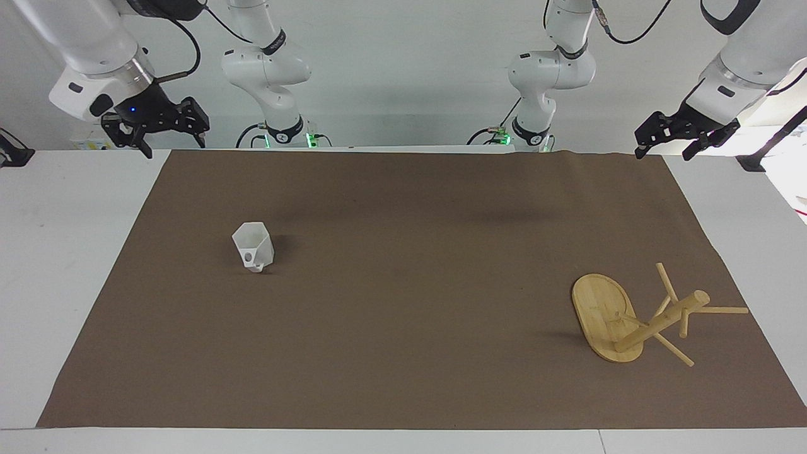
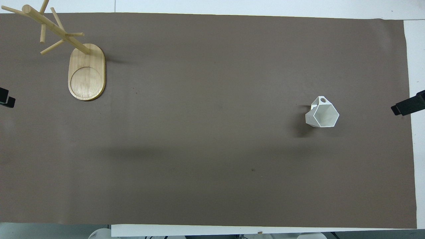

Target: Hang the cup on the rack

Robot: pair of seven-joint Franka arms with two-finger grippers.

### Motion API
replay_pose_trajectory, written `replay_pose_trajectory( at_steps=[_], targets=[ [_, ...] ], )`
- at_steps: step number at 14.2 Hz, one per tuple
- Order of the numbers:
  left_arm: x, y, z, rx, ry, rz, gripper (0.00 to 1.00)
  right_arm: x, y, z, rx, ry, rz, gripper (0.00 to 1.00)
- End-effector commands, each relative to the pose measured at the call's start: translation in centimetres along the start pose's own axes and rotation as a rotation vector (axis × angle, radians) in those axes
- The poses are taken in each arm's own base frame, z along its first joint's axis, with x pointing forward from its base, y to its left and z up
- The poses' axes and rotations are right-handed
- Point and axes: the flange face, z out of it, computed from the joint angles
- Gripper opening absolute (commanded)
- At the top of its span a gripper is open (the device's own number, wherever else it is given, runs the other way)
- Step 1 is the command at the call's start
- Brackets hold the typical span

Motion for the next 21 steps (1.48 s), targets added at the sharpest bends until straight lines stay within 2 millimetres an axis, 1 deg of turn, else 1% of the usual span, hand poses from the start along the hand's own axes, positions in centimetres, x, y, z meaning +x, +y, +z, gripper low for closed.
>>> replay_pose_trajectory(
  at_steps=[1, 2, 3, 5, 6, 7, 8, 9, 10, 11, 13, 14, 16, 18, 19, 21],
  targets=[
    [-0.9, 0.0, 0.1, -0.009, 0.006, -0.014, 1.0, -1.6, 4.2, 2.6, 0.083, 0.108, -0.257, 1.0],
    [-0.9, 0.0, 0.1, -0.009, 0.006, -0.014, 1.0, -1.8, 6.0, 3.8, 0.112, 0.14, -0.362, 1.0],
    [-0.9, 0.0, 0.1, -0.009, 0.006, -0.014, 1.0, -1.5, 7.6, 5.2, 0.139, 0.185, -0.459, 1.0],
    [-0.9, 0.0, 0.1, -0.009, 0.006, -0.014, 1.0, -1.9, 10.1, 7.4, 0.165, 0.212, -0.571, 1.0],
    [-0.9, 0.0, 0.1, -0.009, 0.006, -0.014, 1.0, -2.2, 12.0, 9.2, 0.188, 0.24, -0.654, 1.0],
    [-0.9, 0.0, 0.1, -0.009, 0.006, -0.014, 1.0, -2.3, 14.1, 11.6, 0.235, 0.319, -0.724, 1.0],
    [-0.9, 0.0, 0.1, -0.009, 0.006, -0.014, 1.0, -3.2, 17.1, 15.7, 0.302, 0.43, -0.744, 1.0],
    [-0.9, 0.0, 0.1, -0.009, 0.006, -0.014, 1.0, -4.0, 18.8, 18.3, 0.346, 0.505, -0.751, 1.0],
    [-0.9, 0.0, 0.1, -0.009, 0.006, -0.014, 1.0, -4.4, 19.5, 20.9, 0.392, 0.571, -0.779, 1.0],
    [-0.9, 0.0, 0.1, -0.009, 0.006, -0.014, 1.0, -4.9, 20.2, 23.8, 0.446, 0.671, -0.803, 1.0],
    [-0.9, 0.0, 0.1, -0.009, 0.006, -0.014, 1.0, -6.0, 20.6, 29.6, 0.496, 0.847, -0.86, 1.0],
    [-0.9, 0.0, 0.1, -0.009, 0.006, -0.014, 1.0, -6.3, 20.3, 33.0, 0.527, 0.937, -0.873, 1.0],
    [-0.9, 0.0, 0.1, -0.009, 0.006, -0.014, 1.0, -6.2, 18.8, 37.6, 0.566, 1.069, -0.883, 1.0],
    [-0.9, 0.0, 0.1, -0.009, 0.006, -0.014, 1.0, -6.1, 17.5, 40.9, 0.615, 1.159, -0.889, 1.0],
    [-0.9, 0.0, 0.1, -0.009, 0.006, -0.014, 1.0, -6.4, 16.9, 42.0, 0.638, 1.179, -0.889, 1.0],
    [-0.9, 0.0, 0.1, -0.009, 0.006, -0.014, 1.0, -7.0, 14.6, 43.6, 0.655, 1.225, -0.932, 1.0]
  ],
)
